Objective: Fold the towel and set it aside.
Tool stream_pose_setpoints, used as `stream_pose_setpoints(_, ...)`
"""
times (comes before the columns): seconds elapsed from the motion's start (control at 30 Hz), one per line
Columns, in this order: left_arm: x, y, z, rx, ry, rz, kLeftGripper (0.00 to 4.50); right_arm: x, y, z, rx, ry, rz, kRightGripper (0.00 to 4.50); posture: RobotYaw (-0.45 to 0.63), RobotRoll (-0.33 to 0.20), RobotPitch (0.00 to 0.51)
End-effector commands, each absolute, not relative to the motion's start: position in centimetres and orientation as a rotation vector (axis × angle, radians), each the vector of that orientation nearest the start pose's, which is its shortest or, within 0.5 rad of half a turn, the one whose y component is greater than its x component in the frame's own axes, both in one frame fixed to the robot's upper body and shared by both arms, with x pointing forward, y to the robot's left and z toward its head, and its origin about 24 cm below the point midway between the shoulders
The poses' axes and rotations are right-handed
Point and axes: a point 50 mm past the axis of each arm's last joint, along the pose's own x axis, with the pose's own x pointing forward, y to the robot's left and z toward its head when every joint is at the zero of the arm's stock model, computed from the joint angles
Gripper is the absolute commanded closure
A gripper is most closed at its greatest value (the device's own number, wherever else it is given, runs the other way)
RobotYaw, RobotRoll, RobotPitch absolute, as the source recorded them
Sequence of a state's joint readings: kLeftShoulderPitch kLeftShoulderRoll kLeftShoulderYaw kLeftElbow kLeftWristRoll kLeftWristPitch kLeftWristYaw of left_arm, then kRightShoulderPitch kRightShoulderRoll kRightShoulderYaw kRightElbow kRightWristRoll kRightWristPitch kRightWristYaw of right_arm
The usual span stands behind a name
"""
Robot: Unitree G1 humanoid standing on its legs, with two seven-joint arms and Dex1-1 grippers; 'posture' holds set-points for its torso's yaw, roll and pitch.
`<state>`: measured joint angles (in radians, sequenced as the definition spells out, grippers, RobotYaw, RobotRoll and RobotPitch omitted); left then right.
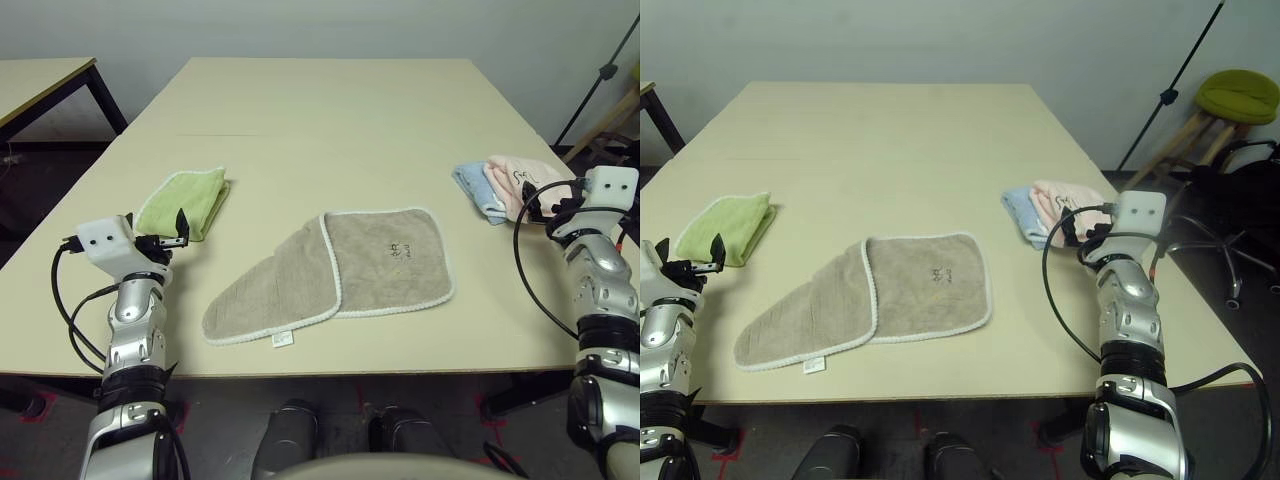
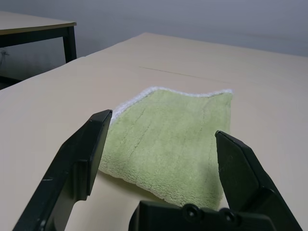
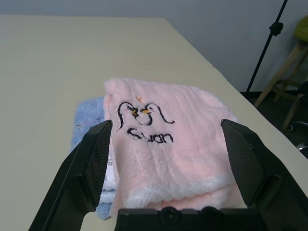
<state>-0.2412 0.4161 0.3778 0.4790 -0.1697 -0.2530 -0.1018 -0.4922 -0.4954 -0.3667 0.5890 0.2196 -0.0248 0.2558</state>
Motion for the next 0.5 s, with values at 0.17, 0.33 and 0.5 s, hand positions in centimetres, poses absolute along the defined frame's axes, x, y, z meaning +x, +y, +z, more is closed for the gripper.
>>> stream_pose_setpoints(0.17,27.9,31.4,8.3,0.156,-0.154,0.300,0.00,32.5,-31.5,11.8,-0.087,-0.064,-0.139,0.02,0.18,0.000,0.040)
stream_pose_setpoints(0.33,28.3,32.0,10.4,0.176,-0.207,0.273,0.00,32.6,-30.4,14.2,-0.119,-0.125,-0.029,0.02,0.19,0.000,0.037)
stream_pose_setpoints(0.5,28.2,32.6,13.7,0.232,-0.261,0.115,0.00,32.6,-28.2,17.8,-0.201,-0.101,0.246,0.02,0.19,0.000,0.039)
